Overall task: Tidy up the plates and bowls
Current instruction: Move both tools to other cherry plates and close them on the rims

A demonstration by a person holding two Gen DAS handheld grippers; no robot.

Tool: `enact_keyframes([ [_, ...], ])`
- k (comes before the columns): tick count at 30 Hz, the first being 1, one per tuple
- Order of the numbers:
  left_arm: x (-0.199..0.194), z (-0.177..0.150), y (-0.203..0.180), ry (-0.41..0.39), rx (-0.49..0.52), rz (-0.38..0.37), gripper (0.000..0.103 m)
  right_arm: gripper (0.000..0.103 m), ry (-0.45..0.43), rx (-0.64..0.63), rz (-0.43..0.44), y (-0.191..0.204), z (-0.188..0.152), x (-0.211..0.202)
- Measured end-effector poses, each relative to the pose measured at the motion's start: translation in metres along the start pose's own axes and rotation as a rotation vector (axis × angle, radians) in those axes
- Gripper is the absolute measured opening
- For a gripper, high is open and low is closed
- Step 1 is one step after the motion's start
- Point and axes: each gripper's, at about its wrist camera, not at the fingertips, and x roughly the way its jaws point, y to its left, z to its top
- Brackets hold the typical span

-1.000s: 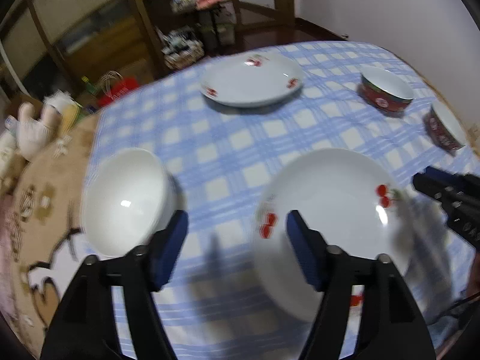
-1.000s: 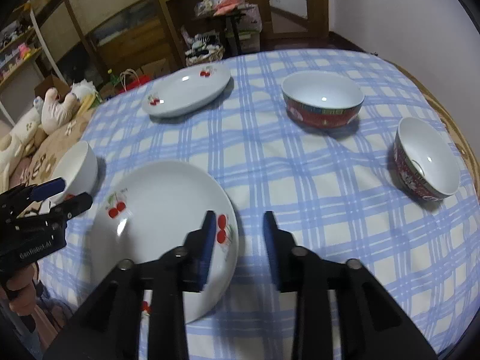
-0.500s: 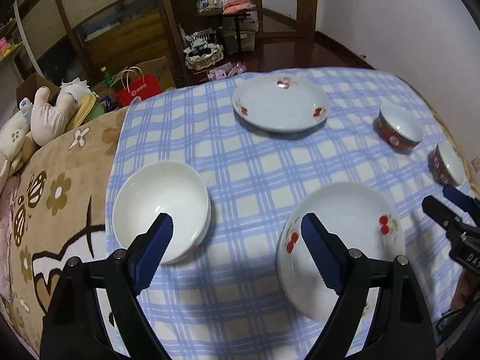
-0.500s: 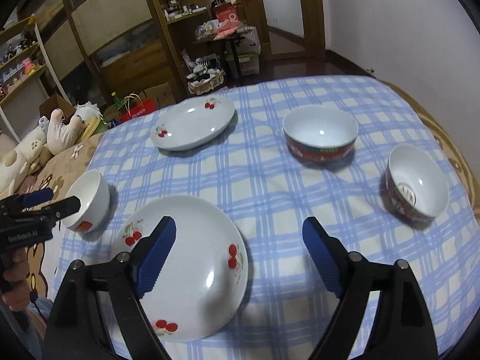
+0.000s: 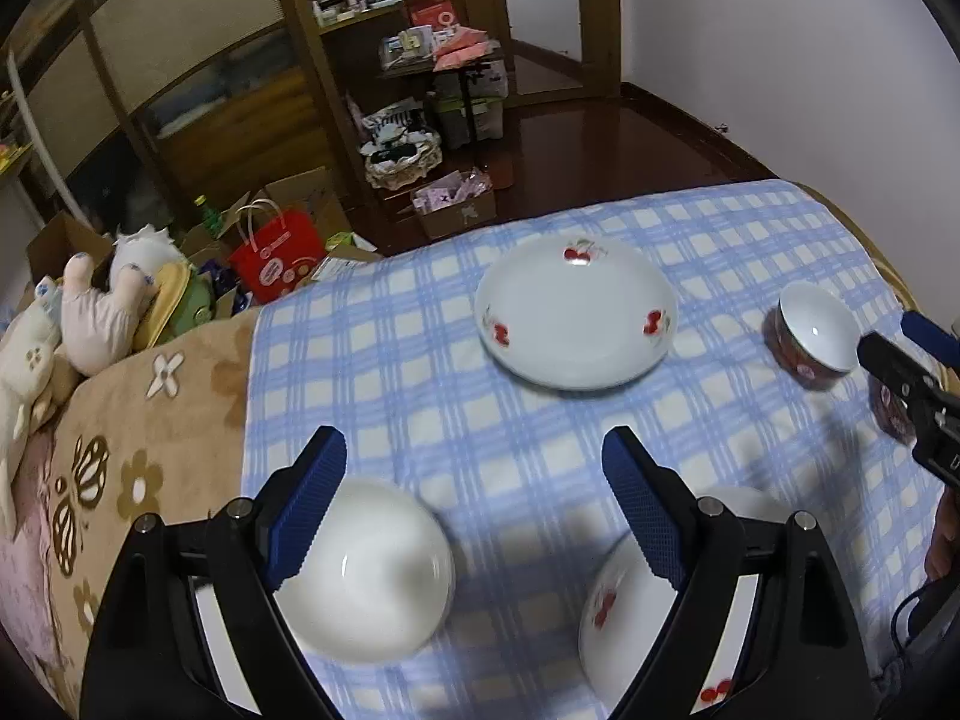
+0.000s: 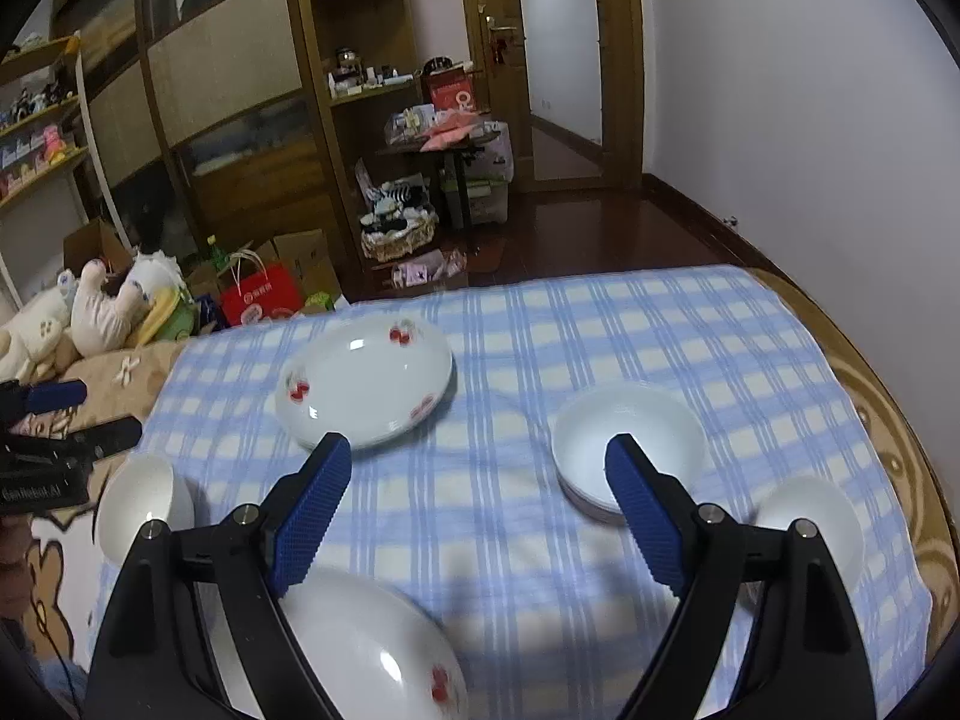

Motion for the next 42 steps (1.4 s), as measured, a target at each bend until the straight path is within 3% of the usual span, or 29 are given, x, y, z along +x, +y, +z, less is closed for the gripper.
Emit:
enact_keyframes([
  [5, 0.028, 0.023, 0.003, 0.058, -0.039, -0.049, 0.086, 0.091, 0.014, -0.014, 0.015, 0.004, 0.027, 0.027],
  [13, 0.069, 0.05, 0.007, 0.092, -0.044, -0.03, 0.086, 0.091, 0.018, 0.026, 0.073, -0.001, 0.051, 0.07],
  [15, 0.084, 0.058, 0.011, 0.103, -0.059, -0.069, 0.086, 0.09, 0.027, 0.03, 0.079, -0.002, 0.056, 0.082],
  [18, 0.107, 0.065, 0.018, 0.134, -0.097, -0.11, 0.086, 0.082, 0.055, 0.026, 0.098, -0.001, 0.062, 0.103],
  [32, 0.194, 0.069, 0.022, 0.252, -0.168, -0.048, 0.086, 0.065, 0.243, -0.026, 0.092, 0.024, 0.062, 0.187],
  [35, 0.203, 0.066, 0.024, 0.269, -0.175, -0.033, 0.077, 0.059, 0.278, -0.017, 0.099, 0.026, 0.058, 0.202],
  [37, 0.21, 0.064, 0.025, 0.287, -0.19, -0.044, 0.069, 0.043, 0.297, -0.005, 0.082, 0.026, 0.054, 0.212],
  [39, 0.217, 0.063, 0.027, 0.308, -0.204, -0.051, 0.049, 0.035, 0.314, 0.001, 0.079, 0.024, 0.05, 0.221],
  [42, 0.224, 0.063, 0.028, 0.318, -0.219, -0.077, 0.037, 0.018, 0.334, 0.022, 0.098, 0.023, 0.045, 0.229],
])
